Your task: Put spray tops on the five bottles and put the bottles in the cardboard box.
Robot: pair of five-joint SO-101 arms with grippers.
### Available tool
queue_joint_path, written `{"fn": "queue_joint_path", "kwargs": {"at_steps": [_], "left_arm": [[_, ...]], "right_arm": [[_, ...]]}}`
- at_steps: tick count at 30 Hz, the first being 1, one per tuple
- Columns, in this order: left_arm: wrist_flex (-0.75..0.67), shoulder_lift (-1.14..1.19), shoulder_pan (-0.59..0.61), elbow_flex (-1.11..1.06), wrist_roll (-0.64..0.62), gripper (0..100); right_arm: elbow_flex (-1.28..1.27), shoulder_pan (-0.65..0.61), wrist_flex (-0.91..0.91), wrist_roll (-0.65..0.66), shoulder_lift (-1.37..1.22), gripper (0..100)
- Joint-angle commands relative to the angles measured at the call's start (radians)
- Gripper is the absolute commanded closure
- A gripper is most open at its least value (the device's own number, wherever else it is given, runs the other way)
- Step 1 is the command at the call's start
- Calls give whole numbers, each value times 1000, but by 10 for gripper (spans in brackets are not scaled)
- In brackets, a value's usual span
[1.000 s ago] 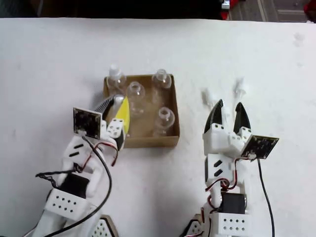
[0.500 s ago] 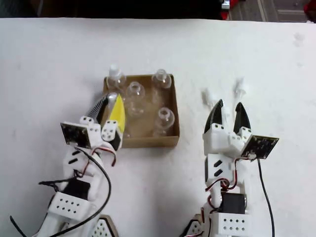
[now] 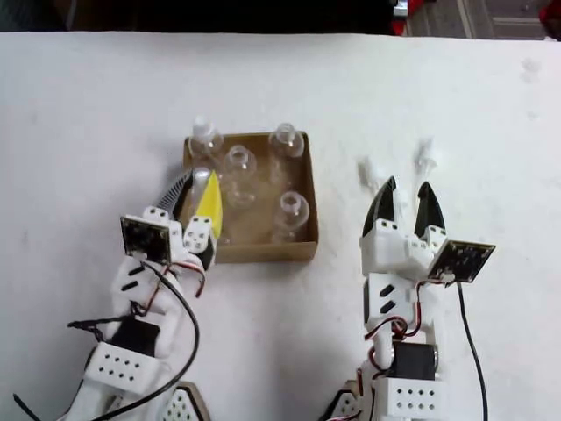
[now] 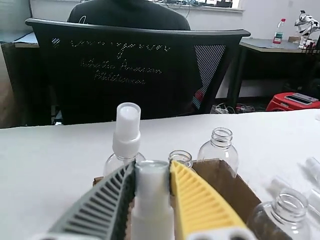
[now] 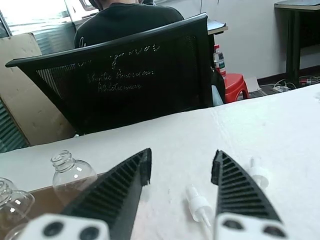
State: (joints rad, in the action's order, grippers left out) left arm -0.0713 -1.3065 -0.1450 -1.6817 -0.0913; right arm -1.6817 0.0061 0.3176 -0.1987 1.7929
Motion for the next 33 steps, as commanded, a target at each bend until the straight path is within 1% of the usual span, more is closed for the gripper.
{"fn": "queue_joint_path", "kwargs": {"at_steps": [1,12,14,17,19,26,33], "left_arm": [[43,7,18,-15,15,979],[48,7,15,-15,15,972],[48,7,18,-15,15,932],[48,7,18,-15,15,828],[48,7,18,-15,14,793],[38,7,18,-14,15,884],[38,7,18,-12,15,886]], "right_arm": [[-9,-2,2,15,2,819],[-9,-1,1,15,2,819],[-9,-1,1,15,2,819],[-9,-1,-1,15,2,819],[-9,-1,-1,15,2,819],[-9,-1,-1,15,2,819],[-9,-1,-1,15,2,819]]}}
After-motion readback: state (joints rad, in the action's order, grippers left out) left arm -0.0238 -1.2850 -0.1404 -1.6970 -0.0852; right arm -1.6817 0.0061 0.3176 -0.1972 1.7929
